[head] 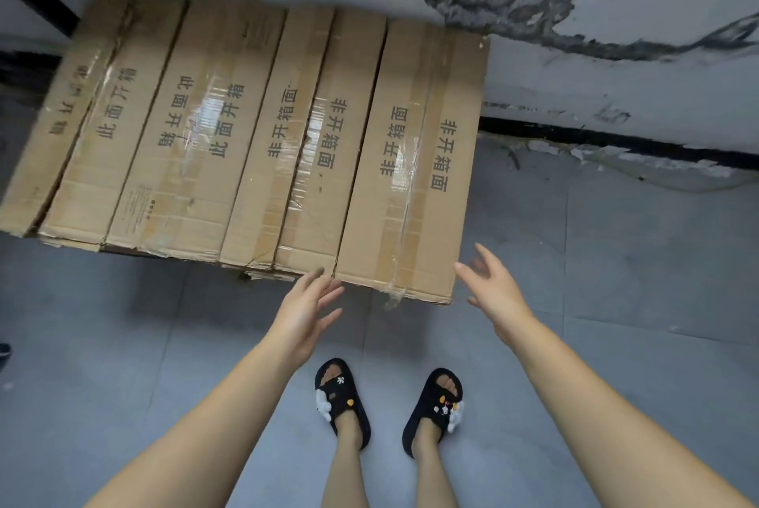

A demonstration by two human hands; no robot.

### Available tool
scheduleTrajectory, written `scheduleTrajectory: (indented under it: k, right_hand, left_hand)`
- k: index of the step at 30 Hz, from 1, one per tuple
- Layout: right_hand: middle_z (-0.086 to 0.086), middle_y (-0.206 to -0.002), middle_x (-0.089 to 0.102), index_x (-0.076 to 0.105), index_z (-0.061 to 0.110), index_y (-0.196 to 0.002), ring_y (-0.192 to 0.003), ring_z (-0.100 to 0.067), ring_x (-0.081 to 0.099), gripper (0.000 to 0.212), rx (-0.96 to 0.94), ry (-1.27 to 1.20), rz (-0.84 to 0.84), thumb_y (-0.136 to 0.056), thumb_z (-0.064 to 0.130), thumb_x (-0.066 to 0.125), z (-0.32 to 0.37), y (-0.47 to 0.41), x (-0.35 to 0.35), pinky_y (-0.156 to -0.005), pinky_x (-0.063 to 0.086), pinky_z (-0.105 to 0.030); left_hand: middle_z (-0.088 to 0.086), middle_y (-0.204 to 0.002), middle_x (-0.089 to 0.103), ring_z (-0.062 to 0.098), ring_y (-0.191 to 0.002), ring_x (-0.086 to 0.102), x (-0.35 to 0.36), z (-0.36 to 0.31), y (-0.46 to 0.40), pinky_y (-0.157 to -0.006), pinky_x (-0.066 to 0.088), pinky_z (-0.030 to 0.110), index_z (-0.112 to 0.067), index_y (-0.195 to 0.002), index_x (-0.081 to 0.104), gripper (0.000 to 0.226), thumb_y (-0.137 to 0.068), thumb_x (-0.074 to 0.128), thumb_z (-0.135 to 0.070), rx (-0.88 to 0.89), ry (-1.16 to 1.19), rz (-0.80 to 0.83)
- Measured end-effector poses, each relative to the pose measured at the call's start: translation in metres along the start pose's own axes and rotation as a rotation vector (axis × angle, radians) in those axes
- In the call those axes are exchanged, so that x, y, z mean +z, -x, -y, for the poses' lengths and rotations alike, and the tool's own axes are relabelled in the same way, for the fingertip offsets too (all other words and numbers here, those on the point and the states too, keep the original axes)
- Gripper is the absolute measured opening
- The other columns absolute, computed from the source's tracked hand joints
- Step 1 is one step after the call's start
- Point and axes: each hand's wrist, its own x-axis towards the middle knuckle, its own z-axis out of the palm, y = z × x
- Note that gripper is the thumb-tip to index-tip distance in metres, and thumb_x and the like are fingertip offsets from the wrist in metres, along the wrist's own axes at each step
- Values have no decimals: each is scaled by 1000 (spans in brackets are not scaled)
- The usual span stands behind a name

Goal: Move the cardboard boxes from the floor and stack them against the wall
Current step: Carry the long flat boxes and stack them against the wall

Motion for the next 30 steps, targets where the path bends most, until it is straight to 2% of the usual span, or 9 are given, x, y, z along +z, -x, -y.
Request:
scheduleTrajectory:
  k: [4,8,11,13,16,19,22,25,30]
  right_hand:
    - [2,-142,43,34,24,-144,-127,-10,44,56,-273,159,66,-93,22,58,51,96,-31,-101,36,-23]
    - [9,-136,46,35,40,-133,-122,-2,47,53,-465,207,94,-91,18,60,68,191,-62,-83,39,-2]
    - [20,-131,49,35,51,-125,-121,8,46,55,-528,166,99,-89,20,62,59,254,-82,-96,44,-16]
    - [26,-126,54,39,55,-126,-121,7,47,54,-529,109,88,-88,25,64,43,288,-93,-100,45,-27]
    - [28,-125,56,42,61,-124,-122,1,50,54,-522,28,50,-77,44,65,17,331,-102,-98,45,-24]
    - [25,-125,57,42,60,-124,-120,1,52,70,-499,-49,-38,-59,74,66,-6,360,-101,-94,46,-17]
    - [27,-122,58,46,56,-126,-117,4,53,75,-455,-159,-162,-55,72,67,-22,380,-88,-88,45,-9]
    - [25,-120,60,44,42,-129,-115,3,55,91,-435,-282,-316,-50,81,66,-32,395,-60,-82,46,-8]
    - [23,-120,61,44,39,-129,-115,1,56,59,-414,-500,-593,-77,50,69,-51,424,16,-87,49,-13]
  left_hand:
    - [0,-114,66,11,-109,62,12,-36,109,-100,45,37,-21,-132,47,37,-96,51,-19,217,-349,138]
    - [-1,-111,69,12,-108,63,16,-49,210,-95,49,32,-29,-121,52,30,-97,46,-12,422,-420,254]
    - [1,-109,70,12,-106,64,12,-44,272,-95,51,29,-29,-122,54,32,-94,55,-14,564,-449,286]
    - [-1,-110,69,11,-105,64,6,-34,303,-95,49,24,-29,-123,54,39,-84,59,-28,648,-489,286]
    - [-6,-110,68,10,-105,64,-3,-13,328,-88,49,16,-40,-119,57,47,-72,56,-44,743,-532,255]
    - [-12,-109,67,7,-103,64,-5,7,334,-84,48,12,-54,-110,56,39,-73,56,-44,805,-565,248]
    - [-9,-108,68,11,-100,66,-4,14,328,-81,49,12,-50,-107,59,39,-77,57,-25,804,-563,329]
    - [-9,-106,69,13,-100,66,-4,5,320,-82,49,14,-50,-109,59,38,-74,62,-36,827,-652,500]
    - [-12,-108,67,12,-104,64,-23,-24,303,-90,49,20,-53,-115,55,43,-72,57,-46,854,-860,782]
